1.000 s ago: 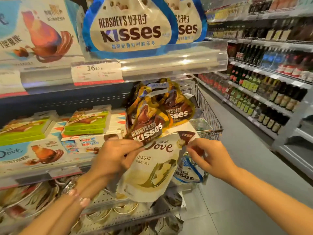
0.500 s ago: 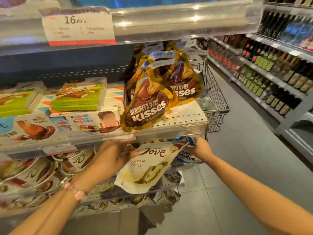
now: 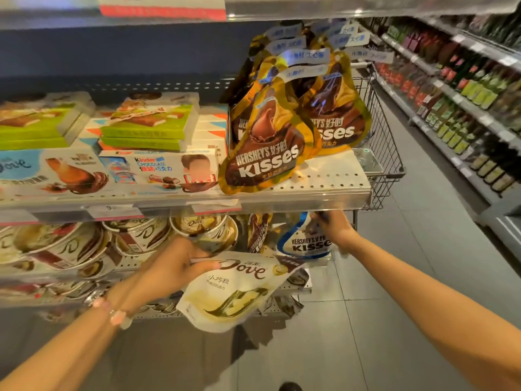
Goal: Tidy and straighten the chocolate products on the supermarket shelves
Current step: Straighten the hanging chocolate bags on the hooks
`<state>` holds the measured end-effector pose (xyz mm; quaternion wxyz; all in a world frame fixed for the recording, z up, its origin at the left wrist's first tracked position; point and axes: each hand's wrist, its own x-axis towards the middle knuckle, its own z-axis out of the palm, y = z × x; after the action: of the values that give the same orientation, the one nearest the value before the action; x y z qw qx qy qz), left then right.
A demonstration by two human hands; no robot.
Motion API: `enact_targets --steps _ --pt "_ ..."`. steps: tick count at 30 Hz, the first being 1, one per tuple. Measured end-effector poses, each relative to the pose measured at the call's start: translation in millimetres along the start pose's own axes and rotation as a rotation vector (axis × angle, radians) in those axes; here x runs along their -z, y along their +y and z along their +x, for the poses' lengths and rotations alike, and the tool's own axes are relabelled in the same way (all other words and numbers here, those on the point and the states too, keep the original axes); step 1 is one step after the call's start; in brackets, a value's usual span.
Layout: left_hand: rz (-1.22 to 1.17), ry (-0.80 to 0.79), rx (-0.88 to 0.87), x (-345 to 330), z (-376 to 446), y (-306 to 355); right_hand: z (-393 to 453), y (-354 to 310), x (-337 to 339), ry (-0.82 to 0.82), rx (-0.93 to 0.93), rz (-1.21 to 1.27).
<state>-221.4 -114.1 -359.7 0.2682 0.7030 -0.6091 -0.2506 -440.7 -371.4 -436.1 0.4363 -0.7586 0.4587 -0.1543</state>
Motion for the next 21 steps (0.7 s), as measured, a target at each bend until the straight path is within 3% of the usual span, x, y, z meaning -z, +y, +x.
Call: enact_targets --steps 4,8,11,14,18,21 --pt "0.031 0.051 -0.063 9 -6 4 3 -21 -15 -0.226 0.025 -0.218" --pt "0.111 0.078 -0.209 18 -14 19 12 -40 -35 -0.353 0.084 -0.352" --pt "0.068 0.058 -0.054 25 -19 15 21 -48 -43 -0.412 0.127 -0.449" --pt "0.039 0.071 0.098 28 -25 4 26 -54 -47 -0.504 0.176 -0.347" --pt "0.048 0.104 0.176 29 -30 6 34 -58 -50 -0.501 0.237 -0.519" --pt "0.064 0.081 0.192 31 -33 8 37 -58 -56 -0.488 0.235 -0.512"
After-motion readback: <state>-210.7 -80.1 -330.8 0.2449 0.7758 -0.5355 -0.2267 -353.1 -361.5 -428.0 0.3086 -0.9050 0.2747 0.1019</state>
